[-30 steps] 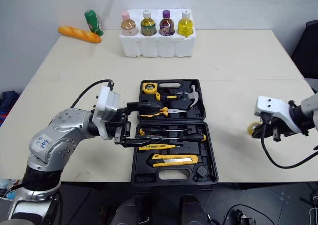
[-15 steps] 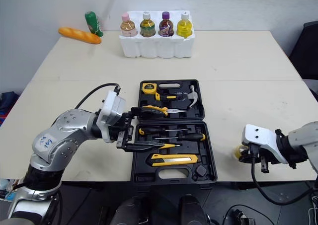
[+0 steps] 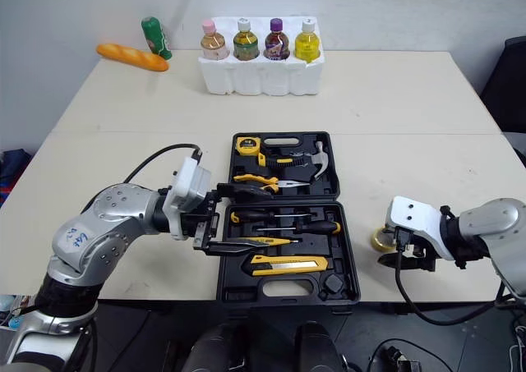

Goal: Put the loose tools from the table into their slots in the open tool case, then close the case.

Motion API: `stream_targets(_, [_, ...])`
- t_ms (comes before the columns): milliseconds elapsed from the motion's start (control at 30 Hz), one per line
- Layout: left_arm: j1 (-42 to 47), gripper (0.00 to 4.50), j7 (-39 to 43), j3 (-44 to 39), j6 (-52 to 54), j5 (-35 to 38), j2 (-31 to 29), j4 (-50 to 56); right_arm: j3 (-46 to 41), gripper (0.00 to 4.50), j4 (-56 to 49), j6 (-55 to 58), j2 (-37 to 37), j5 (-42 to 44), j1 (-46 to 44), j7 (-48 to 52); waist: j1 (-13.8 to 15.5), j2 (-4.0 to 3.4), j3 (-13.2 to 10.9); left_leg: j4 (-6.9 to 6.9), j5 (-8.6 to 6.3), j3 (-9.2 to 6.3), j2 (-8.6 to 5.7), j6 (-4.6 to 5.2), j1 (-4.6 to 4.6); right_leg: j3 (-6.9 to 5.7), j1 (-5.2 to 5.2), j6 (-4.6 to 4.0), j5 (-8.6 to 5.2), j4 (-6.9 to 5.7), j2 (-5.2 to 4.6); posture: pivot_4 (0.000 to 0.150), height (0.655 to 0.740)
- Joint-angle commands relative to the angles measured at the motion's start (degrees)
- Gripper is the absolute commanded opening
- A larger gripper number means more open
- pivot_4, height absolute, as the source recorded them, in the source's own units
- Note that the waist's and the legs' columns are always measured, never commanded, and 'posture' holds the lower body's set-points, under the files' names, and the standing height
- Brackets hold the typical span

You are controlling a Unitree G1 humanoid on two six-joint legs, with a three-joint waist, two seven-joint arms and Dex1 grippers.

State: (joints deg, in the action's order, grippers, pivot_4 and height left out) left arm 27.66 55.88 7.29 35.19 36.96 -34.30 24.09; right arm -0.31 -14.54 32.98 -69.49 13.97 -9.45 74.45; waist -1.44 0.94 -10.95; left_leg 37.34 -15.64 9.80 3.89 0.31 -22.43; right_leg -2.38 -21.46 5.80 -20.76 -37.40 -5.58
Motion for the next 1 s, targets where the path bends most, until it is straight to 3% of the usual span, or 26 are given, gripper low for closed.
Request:
stream_targets(33, [0.09,4.50,0.19,-0.59,0.36,0.82,-0.50,2.50,-4.48,4.23,-3.16,1.38,-5.01,3.65,0.55,5.05,-0.03,0.01,-0.01,-0.02,0.00,0.00,0.00,0.01,0.00,0.01,0.00,0.00,0.00,0.00,0.00,0.150,0.7400])
stream_targets(333, [-0.78,4.50,0.90,-2.32,-1.22,0.66,-1.06,2.08,-7.62,4.23,-5.88,0.85,-11.01,3.53,2.93,6.47,-0.20,0.03,-0.02,-0.05,-0.01,0.00,0.07,0.00,0.02,0.07,0.01,-0.05,-0.03,0.03,0.01,0.150,0.7400])
stream_targets(733, [-0.16,4.50,-0.19,-1.69,-1.95,-0.61,-0.34,2.48,9.72,4.23,-2.07,-3.81,-6.90,-6.95,-9.68,5.17,-0.17,0.04,-0.02,-0.02,-0.01,0.01,0.05,-0.01,0.01,0.06,-0.04,-0.06,-0.03,0.00,-0.01,0.150,0.7400])
stream_targets(1000, [-0.65,4.50,-0.71,-1.84,-1.87,-0.99,-1.11,3.40,15.64,4.23,0.08,-5.02,-4.57,-10.76,-14.53,7.81,-0.17,0.03,-0.02,0.00,-0.01,0.03,0.05,-0.01,0.01,0.06,-0.03,-0.06,-0.03,-0.01,-0.01,0.150,0.7400])
